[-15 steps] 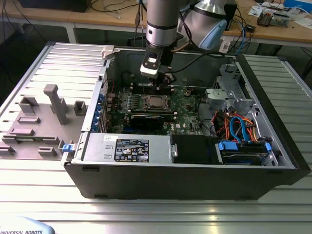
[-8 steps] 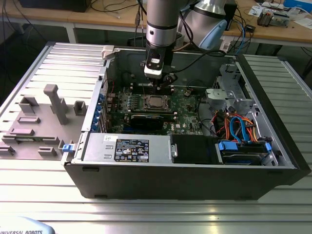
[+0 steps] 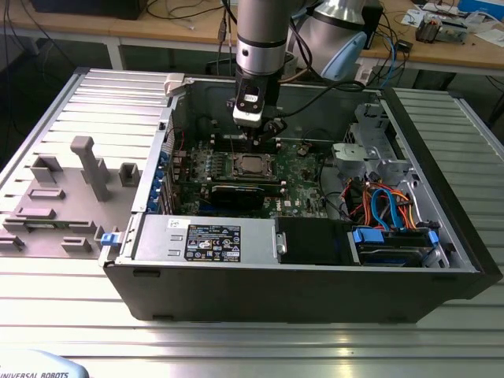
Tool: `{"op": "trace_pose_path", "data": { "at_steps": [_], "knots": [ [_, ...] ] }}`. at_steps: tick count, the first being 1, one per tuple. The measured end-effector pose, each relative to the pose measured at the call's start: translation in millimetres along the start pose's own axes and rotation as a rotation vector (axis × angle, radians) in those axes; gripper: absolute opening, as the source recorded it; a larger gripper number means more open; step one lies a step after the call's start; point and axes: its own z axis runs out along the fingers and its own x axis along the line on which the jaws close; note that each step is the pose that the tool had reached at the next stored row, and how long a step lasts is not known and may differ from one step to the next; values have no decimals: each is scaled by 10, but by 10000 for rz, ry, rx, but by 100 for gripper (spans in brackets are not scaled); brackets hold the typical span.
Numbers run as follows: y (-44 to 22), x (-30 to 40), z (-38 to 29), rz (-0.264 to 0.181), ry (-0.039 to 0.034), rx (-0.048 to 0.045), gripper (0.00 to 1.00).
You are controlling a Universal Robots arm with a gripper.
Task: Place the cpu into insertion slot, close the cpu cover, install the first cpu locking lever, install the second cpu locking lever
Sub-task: 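Install the first cpu locking lever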
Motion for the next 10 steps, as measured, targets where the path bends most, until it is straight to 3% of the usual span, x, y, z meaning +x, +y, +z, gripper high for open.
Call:
{"op": "trace_pose_path", "data": {
  "at_steps": [3, 8, 10],
  "knots": [
    [0, 0, 0, -274, -1, -4, 11],
    [-1, 1, 0, -1367, -3, -22, 11],
    [-1, 1, 0, -1375, -4, -22, 11]
  ]
}}
